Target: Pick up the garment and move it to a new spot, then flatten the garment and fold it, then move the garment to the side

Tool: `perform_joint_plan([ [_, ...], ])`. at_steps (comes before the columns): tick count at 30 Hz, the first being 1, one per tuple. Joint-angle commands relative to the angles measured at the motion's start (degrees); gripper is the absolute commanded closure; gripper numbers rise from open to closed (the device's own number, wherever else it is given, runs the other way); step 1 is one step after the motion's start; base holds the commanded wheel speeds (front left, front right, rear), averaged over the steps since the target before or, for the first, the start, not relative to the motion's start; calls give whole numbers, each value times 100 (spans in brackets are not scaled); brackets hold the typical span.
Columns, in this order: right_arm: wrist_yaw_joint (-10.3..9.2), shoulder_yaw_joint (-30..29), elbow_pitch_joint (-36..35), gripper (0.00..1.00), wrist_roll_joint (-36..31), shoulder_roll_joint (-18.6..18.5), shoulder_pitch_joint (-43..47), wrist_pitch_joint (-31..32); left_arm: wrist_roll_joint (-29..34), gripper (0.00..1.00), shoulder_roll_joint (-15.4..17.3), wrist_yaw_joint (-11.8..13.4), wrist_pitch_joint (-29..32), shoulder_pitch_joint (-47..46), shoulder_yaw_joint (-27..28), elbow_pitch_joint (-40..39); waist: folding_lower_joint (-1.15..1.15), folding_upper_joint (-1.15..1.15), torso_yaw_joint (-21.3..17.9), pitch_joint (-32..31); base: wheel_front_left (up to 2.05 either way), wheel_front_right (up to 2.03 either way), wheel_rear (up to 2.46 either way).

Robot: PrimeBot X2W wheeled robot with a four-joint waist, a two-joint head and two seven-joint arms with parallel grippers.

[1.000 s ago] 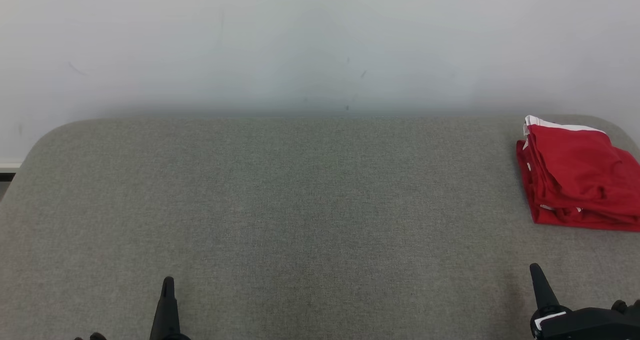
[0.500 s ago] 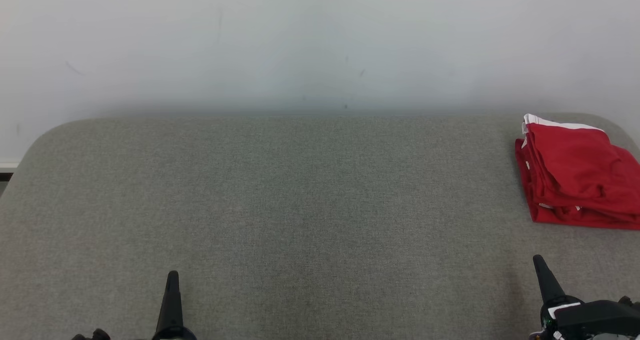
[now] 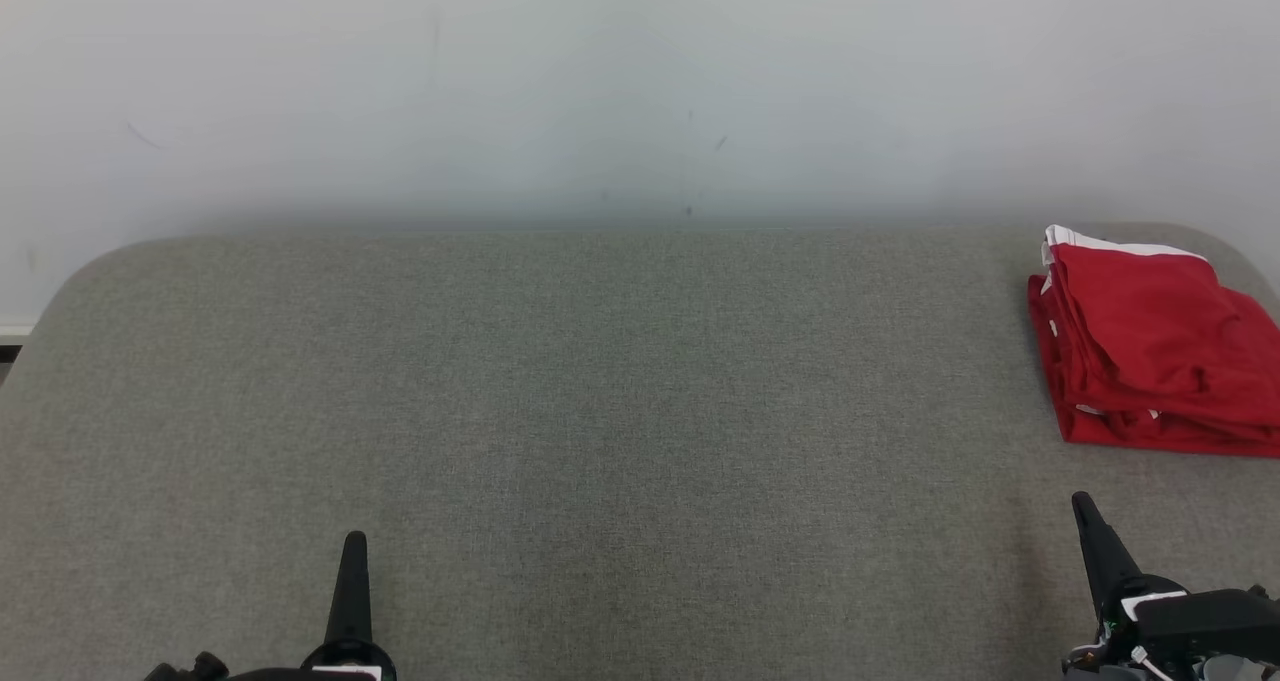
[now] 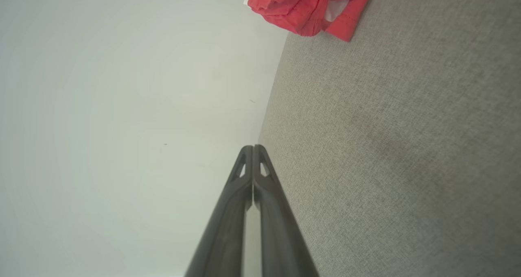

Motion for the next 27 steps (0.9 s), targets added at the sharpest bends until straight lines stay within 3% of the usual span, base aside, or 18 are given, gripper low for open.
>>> perform_joint_plan([
  [1,-8,-36,-13,100,98,-3,-63,47,-107,100,25,7,21,-127,-11,-14,0,0,-1,1,0,0,0],
  [27,-11,-301,38,100,1240,-1,-262,516,-1314,100,26,9,135,-293,-161,26,0,0,-41,40,0,0,0],
])
